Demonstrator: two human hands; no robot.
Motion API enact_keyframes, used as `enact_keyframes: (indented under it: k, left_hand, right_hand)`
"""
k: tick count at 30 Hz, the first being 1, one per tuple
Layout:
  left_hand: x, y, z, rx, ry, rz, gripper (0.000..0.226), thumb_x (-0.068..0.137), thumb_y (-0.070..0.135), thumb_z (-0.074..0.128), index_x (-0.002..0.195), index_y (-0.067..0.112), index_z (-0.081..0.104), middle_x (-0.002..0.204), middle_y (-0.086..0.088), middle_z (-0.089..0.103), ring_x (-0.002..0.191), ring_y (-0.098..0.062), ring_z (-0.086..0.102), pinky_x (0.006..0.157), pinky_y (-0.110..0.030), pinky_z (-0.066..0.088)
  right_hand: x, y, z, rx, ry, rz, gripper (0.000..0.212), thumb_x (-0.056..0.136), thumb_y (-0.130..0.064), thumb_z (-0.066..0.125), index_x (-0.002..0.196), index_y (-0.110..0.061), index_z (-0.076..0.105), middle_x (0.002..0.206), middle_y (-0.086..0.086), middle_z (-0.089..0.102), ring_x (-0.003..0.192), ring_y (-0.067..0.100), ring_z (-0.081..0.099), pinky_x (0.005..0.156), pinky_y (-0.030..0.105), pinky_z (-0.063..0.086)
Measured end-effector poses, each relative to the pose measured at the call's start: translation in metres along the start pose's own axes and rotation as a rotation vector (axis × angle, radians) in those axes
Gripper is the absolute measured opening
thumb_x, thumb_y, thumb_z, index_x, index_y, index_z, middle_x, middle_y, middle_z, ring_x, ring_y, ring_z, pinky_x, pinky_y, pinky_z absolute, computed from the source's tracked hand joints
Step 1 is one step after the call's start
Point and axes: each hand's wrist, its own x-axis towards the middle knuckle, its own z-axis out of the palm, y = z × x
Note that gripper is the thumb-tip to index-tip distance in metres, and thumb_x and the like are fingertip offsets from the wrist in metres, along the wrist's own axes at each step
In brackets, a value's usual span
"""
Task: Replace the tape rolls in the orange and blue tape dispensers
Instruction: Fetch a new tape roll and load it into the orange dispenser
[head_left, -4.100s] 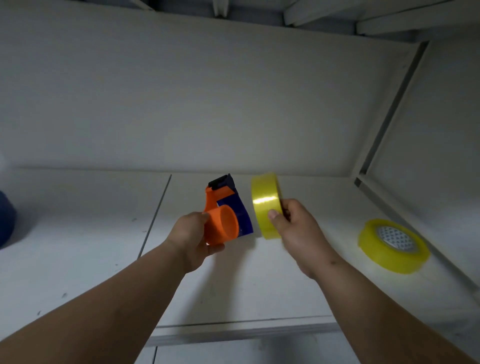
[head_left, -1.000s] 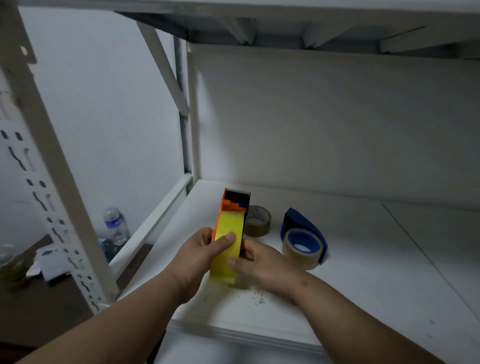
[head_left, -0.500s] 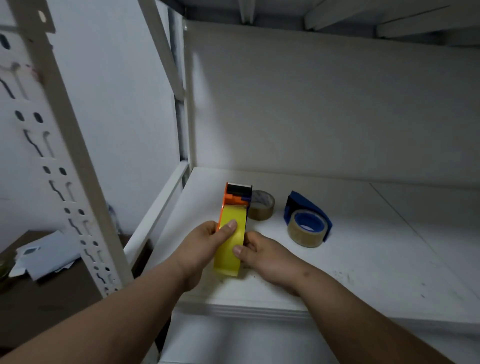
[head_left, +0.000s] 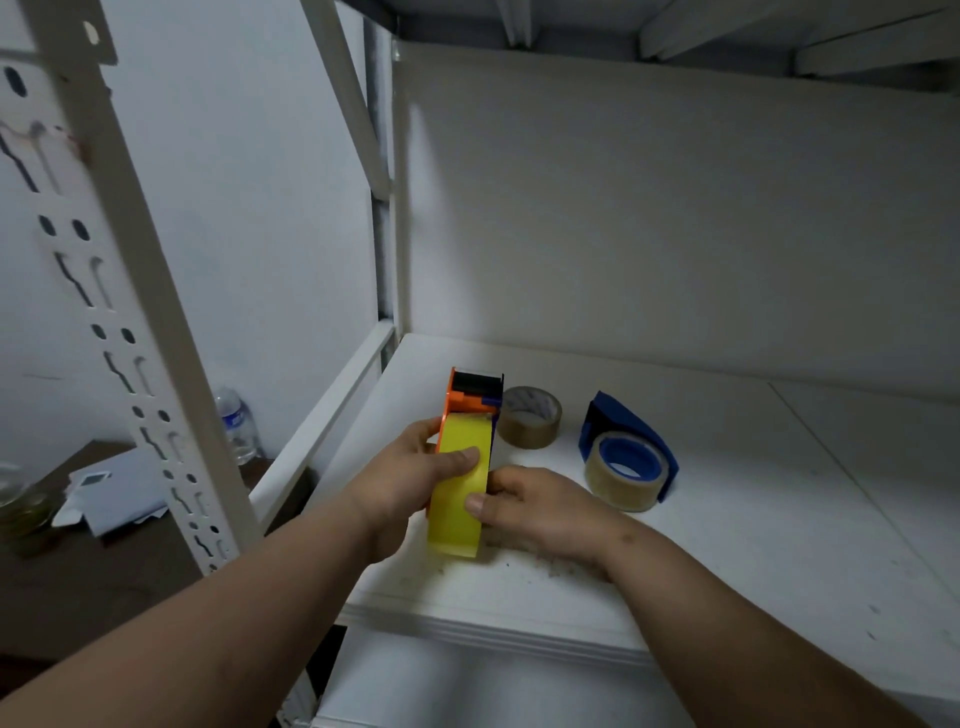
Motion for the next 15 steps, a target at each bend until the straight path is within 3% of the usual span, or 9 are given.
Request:
enact_keyframes:
  k: [3,6,10,12,15]
  left_hand:
    - [0.001,-0.004,-0.003,0.046,-0.014,0.018,0.057,0.091,0.017,0.067,0.142,0.023,0.043,0.115,-0.008,0.068,0.097,-0.023,0.069,0.076,-0.034,0.056]
    - [0.003,-0.005,-0.007,0.091,-0.054,0.034,0.055,0.089,0.023,0.07,0.136,0.034,0.044,0.112,-0.007,0.07,0.093,-0.02,0.073,0.075,-0.032,0.059]
    - [0.005,-0.002,-0.015,0.166,-0.093,0.047,0.056,0.087,0.03,0.072,0.132,0.044,0.042,0.113,-0.014,0.071,0.098,-0.026,0.073,0.091,-0.045,0.057]
    - [0.006,-0.001,-0.018,0.188,-0.115,0.053,0.058,0.087,0.033,0.072,0.133,0.047,0.039,0.116,-0.018,0.07,0.105,-0.034,0.07,0.098,-0.055,0.052]
    - [0.006,-0.002,-0.021,0.205,-0.127,0.074,0.063,0.087,0.036,0.071,0.139,0.047,0.037,0.115,-0.018,0.07,0.105,-0.035,0.069,0.098,-0.058,0.05]
  right_hand:
    - [0.006,-0.007,-0.014,0.094,0.204,0.035,0.027,0.085,-0.046,0.058,0.089,-0.023,0.07,0.094,-0.001,0.073,0.088,0.014,0.068,0.074,0.029,0.049]
    - [0.019,-0.011,-0.014,0.078,0.433,0.045,0.02,0.088,-0.04,0.057,0.084,-0.022,0.065,0.087,-0.009,0.067,0.084,0.011,0.063,0.063,0.025,0.042]
    - [0.032,-0.016,-0.001,0.062,0.563,0.037,0.016,0.089,-0.038,0.057,0.098,-0.025,0.06,0.081,-0.015,0.059,0.078,0.002,0.057,0.058,0.019,0.038]
    - [0.038,-0.019,0.005,0.068,0.593,0.043,0.018,0.09,-0.038,0.056,0.096,-0.022,0.062,0.078,-0.014,0.059,0.073,0.001,0.055,0.055,0.02,0.037]
    - [0.043,-0.024,0.012,0.124,0.67,0.06,0.02,0.087,-0.038,0.059,0.081,-0.02,0.062,0.07,-0.009,0.059,0.067,0.008,0.056,0.054,0.024,0.038]
